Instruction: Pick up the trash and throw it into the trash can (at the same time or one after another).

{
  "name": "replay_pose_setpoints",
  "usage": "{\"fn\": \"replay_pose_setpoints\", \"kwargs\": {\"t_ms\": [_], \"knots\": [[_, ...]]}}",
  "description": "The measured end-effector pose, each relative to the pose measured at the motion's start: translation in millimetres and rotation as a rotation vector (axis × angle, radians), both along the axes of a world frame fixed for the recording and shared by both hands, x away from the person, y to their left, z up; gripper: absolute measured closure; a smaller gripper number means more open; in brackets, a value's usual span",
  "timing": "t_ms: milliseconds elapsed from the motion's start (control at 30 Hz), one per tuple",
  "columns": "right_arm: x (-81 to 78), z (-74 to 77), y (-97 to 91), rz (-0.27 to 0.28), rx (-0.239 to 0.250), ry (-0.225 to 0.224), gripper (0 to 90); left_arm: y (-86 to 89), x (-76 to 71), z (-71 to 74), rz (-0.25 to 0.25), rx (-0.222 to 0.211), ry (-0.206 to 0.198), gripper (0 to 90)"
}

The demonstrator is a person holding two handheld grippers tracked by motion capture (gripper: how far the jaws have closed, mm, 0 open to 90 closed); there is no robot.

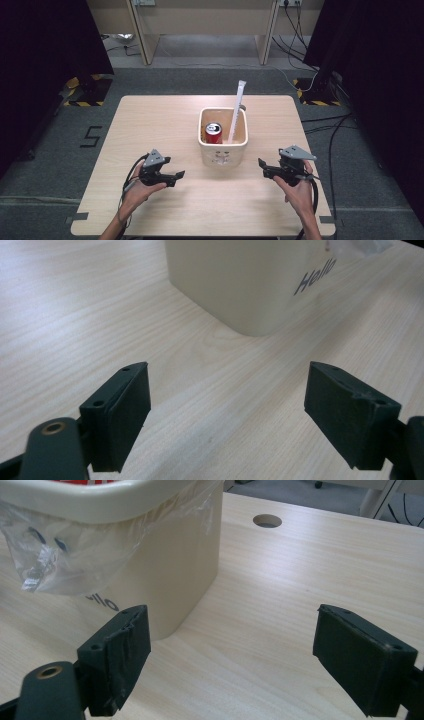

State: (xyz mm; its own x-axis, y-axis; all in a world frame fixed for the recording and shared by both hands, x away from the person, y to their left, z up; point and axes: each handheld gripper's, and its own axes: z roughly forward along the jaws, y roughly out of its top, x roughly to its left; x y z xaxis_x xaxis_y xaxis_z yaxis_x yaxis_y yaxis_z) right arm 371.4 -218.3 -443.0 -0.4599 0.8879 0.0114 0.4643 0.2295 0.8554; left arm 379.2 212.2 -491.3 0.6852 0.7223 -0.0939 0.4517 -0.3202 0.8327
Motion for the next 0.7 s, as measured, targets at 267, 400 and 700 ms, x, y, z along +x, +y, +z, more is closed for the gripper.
{"fn": "replay_pose_setpoints", "kwargs": {"t_ms": [267, 400, 700], "knots": [[-5.0, -13.5, 5.4, 0.013, -0.023, 0.013, 15.6, 1.8, -1.9, -10.4, 0.004, 0.026, 0.016, 18.0], [-7.5, -20.4, 7.1, 0.014, -0.031, 0.027, 15.6, 2.2, -1.9, -18.0, 0.005, 0.042, 0.030, 17.9], [-16.5, -34.4, 6.3, 0.022, -0.043, 0.058, 15.7, 8.3, -5.0, -28.7, 0.021, 0.069, 0.065, 17.4]]}}
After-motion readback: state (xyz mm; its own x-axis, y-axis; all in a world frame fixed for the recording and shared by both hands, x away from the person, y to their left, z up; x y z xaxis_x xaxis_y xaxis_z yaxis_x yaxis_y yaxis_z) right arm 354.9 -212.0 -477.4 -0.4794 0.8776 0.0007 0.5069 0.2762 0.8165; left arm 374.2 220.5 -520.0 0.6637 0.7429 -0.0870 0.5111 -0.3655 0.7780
